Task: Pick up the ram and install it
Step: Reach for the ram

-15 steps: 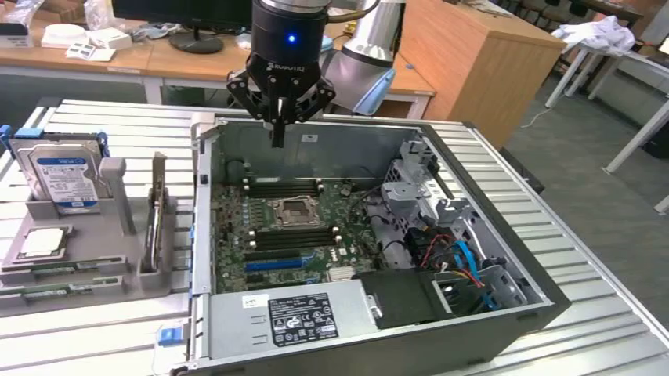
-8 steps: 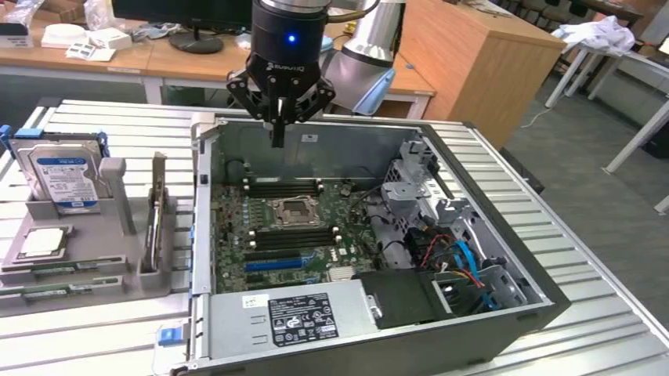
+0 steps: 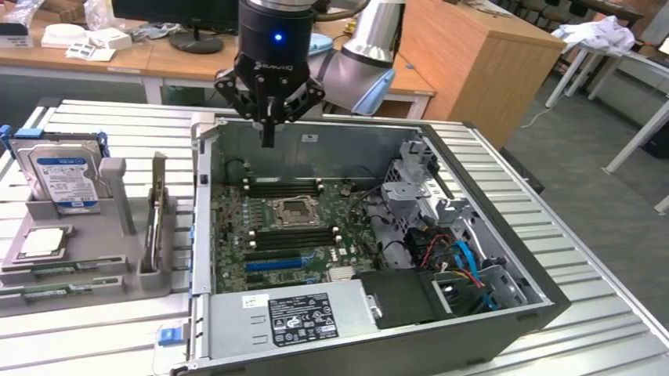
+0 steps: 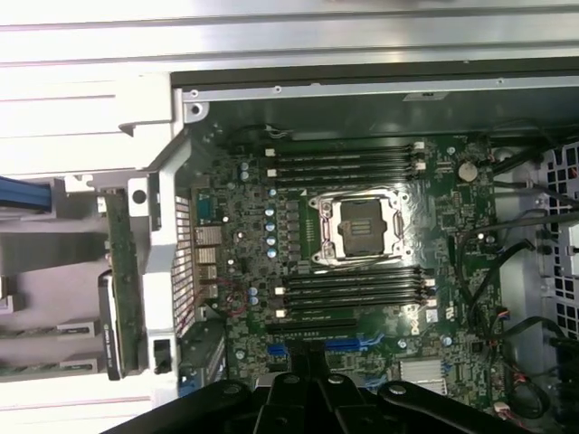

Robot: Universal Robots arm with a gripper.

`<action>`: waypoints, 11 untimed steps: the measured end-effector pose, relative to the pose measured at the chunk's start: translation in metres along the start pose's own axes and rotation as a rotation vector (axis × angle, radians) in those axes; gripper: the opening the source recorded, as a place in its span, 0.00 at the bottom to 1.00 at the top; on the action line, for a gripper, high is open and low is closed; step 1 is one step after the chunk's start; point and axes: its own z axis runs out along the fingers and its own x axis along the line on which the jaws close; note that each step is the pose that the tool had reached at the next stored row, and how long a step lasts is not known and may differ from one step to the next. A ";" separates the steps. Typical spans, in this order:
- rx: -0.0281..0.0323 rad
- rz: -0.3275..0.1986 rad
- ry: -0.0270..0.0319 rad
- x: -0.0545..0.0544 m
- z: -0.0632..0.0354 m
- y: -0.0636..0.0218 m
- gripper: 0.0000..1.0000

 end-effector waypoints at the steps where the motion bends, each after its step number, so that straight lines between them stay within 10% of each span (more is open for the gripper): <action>1: -0.0001 0.000 0.0000 0.003 0.0000 -0.0002 0.11; 11: -0.0001 0.000 0.0000 0.026 -0.0002 -0.0019 0.11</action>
